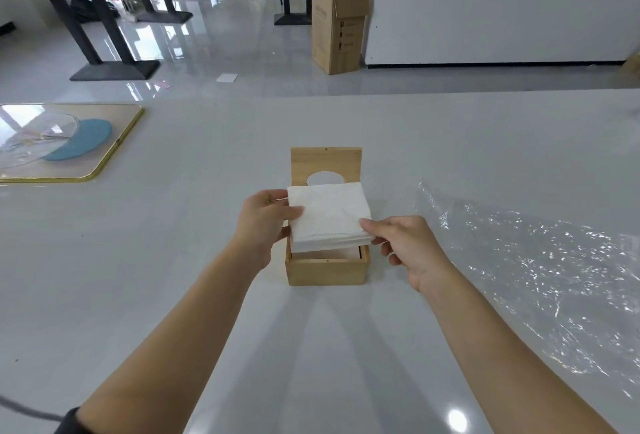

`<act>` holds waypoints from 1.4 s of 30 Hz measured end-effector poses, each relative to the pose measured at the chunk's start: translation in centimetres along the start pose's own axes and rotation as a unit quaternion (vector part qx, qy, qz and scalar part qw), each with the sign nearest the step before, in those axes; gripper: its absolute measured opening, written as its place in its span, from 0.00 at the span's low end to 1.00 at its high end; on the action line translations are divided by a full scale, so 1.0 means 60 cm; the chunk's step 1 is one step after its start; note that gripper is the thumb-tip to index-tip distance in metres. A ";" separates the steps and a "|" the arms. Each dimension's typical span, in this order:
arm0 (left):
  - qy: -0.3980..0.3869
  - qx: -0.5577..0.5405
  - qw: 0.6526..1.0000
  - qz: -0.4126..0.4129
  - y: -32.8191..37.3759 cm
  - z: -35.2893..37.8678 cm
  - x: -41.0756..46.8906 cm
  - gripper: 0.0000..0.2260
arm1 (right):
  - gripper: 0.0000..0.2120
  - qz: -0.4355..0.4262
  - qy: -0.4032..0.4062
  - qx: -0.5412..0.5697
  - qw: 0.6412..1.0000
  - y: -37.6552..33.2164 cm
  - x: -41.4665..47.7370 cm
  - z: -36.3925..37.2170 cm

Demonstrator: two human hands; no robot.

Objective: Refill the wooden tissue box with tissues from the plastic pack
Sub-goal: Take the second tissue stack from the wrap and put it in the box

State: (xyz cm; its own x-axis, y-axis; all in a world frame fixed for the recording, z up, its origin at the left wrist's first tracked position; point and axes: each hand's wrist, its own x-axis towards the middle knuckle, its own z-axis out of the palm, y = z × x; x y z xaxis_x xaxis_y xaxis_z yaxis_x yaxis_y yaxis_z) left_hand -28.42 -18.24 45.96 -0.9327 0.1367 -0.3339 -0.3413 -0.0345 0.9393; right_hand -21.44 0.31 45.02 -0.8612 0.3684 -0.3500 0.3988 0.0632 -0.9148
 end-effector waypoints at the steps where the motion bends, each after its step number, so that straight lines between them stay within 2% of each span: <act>1: 0.008 0.017 1.000 0.003 -0.003 0.000 0.003 0.15 | 0.10 -0.007 0.000 -0.013 1.000 0.002 0.001 0.003; 15: 0.023 0.172 0.984 0.046 -0.023 0.000 0.026 0.11 | 0.06 -0.063 0.038 -0.133 0.988 0.021 0.017 0.022; 24: 0.037 0.335 0.940 0.054 -0.018 0.005 0.025 0.09 | 0.15 -0.042 0.005 -0.232 0.972 0.014 0.030 0.017; 28: 0.031 0.367 0.929 0.038 -0.015 0.002 0.028 0.08 | 0.07 -0.033 -0.014 -0.277 0.960 0.002 0.036 0.017; 31: 0.024 0.373 0.927 0.016 -0.009 -0.001 0.035 0.11 | 0.08 -0.036 -0.033 -0.327 0.944 -0.008 0.036 0.019; 34: 0.006 0.361 0.933 -0.010 -0.005 -0.007 0.045 0.21 | 0.12 -0.092 -0.009 -0.383 0.919 -0.009 0.033 0.022; 36: 0.009 0.417 0.908 0.023 -0.007 -0.007 0.039 0.24 | 0.16 -0.207 0.039 -0.380 0.901 -0.001 0.028 0.027; 37: 0.028 0.458 0.884 0.087 -0.011 -0.005 0.031 0.23 | 0.16 -0.290 0.057 -0.383 0.875 0.005 0.027 0.030; 39: 0.057 0.506 0.811 0.288 -0.024 -0.003 0.016 0.20 | 0.15 -0.415 0.070 -0.401 0.814 0.020 0.030 0.036; 40: 0.050 0.516 0.774 0.364 -0.035 -0.002 0.012 0.19 | 0.16 -0.443 0.060 -0.408 0.796 0.027 0.031 0.038; 42: -0.004 0.544 0.721 0.429 -0.060 -0.003 0.012 0.19 | 0.18 -0.453 0.017 -0.430 0.781 0.039 0.035 0.044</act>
State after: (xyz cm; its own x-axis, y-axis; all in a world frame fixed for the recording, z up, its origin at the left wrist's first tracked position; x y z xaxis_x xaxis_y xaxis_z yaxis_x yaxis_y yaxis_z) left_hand -27.88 -18.22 42.35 -0.7441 0.5334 0.4022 0.6585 0.6868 0.3076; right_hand -23.16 -1.24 41.62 -0.9092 -0.1655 0.3821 -0.2933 0.9059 -0.3055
